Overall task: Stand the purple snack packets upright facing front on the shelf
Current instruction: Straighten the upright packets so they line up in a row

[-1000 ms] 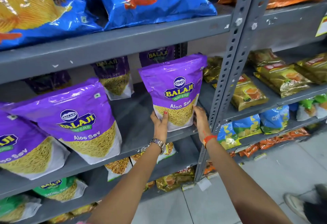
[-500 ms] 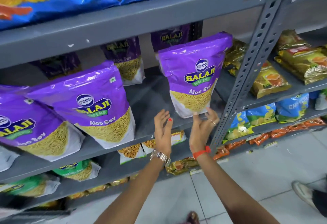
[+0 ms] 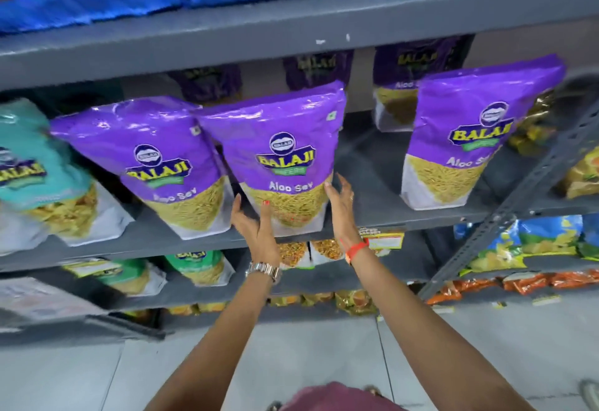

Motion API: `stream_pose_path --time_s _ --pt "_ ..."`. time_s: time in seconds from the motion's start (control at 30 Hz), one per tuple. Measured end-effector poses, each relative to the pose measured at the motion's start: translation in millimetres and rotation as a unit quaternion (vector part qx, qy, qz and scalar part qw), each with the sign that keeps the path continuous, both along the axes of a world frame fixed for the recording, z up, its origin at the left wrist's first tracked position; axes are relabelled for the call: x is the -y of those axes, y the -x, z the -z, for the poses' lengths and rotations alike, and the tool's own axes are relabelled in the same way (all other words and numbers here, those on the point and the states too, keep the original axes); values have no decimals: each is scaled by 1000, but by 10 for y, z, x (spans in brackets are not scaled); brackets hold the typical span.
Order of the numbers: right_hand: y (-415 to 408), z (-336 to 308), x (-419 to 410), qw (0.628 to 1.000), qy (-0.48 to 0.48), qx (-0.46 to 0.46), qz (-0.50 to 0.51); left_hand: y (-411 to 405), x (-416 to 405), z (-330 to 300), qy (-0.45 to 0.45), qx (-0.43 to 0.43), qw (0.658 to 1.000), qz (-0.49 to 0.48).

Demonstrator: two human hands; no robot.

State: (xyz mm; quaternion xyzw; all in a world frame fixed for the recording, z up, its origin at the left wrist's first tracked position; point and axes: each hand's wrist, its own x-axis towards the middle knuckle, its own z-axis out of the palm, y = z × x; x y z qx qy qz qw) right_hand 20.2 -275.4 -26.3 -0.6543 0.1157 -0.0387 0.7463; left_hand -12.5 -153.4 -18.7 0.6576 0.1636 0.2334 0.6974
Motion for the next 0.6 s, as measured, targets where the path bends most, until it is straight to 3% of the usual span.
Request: stream_pose_path --time_s 0.13,0.6 --pt "22 19 -101 999 -36 -13 11 -211 -18 29 49 -48 994 86" --pt "-160 61 424 993 -92 7 68 -347 627 -90 73 -93 982 146"
